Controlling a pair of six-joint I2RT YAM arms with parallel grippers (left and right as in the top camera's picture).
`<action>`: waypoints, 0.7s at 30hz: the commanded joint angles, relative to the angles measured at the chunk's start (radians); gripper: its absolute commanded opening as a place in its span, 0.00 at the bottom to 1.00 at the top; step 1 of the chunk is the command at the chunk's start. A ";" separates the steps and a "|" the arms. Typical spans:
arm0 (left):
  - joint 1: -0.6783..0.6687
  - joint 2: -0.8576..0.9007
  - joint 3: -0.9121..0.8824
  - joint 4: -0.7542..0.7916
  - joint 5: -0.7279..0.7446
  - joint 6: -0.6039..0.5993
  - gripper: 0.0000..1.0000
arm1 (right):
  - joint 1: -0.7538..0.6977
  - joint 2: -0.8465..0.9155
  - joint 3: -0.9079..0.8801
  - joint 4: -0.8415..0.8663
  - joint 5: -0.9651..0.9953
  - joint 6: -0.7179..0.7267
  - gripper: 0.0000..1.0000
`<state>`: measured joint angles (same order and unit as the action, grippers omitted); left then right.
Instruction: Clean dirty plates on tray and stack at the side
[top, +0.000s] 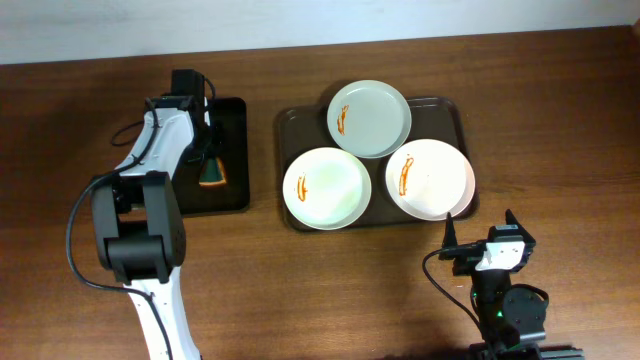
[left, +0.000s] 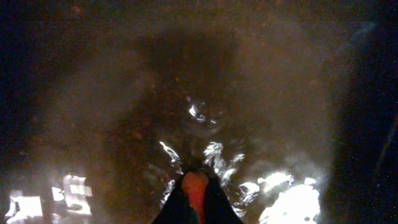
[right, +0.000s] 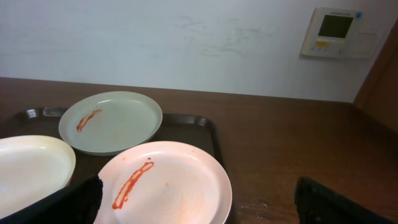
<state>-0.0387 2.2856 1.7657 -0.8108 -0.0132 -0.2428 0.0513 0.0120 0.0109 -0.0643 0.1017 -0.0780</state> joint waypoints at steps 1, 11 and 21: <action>0.001 0.039 0.001 -0.005 -0.013 0.002 0.01 | 0.008 -0.006 -0.005 -0.007 0.015 0.003 0.98; 0.003 0.039 0.113 -0.352 -0.010 0.002 1.00 | 0.008 -0.006 -0.005 -0.007 0.015 0.003 0.98; 0.003 0.039 0.074 -0.383 -0.010 0.002 0.00 | 0.007 -0.006 -0.005 -0.007 0.015 0.003 0.98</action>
<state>-0.0387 2.3127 1.8511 -1.1957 -0.0193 -0.2455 0.0513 0.0120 0.0109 -0.0643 0.1017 -0.0792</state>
